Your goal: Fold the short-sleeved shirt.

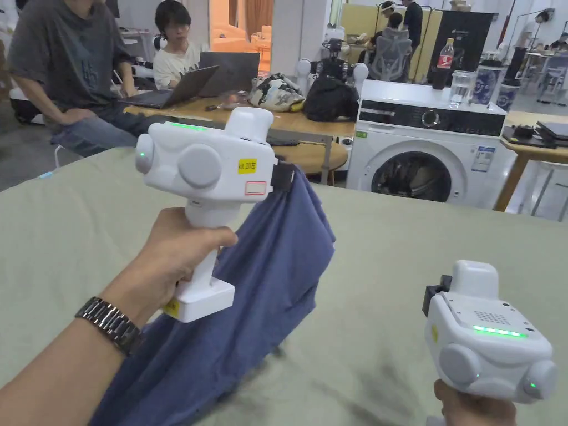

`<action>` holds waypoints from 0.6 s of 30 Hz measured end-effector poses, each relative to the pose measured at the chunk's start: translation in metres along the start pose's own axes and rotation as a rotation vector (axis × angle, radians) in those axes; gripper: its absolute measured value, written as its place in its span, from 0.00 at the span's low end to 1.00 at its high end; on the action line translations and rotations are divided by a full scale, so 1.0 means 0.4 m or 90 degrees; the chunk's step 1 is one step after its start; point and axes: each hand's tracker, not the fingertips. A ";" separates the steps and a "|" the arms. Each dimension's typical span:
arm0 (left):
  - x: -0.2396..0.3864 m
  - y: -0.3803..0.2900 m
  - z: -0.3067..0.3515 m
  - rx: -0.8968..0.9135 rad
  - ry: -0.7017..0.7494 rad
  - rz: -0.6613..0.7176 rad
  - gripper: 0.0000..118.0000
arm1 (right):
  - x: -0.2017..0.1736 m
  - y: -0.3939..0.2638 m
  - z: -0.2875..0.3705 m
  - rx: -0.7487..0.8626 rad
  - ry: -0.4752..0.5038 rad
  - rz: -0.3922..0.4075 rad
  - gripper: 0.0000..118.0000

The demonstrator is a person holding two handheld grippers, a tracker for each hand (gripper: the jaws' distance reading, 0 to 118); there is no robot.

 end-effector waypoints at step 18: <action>0.539 -0.430 -0.425 -0.274 -0.269 -0.031 0.00 | 0.386 -0.084 0.103 -0.040 -0.182 -0.042 0.00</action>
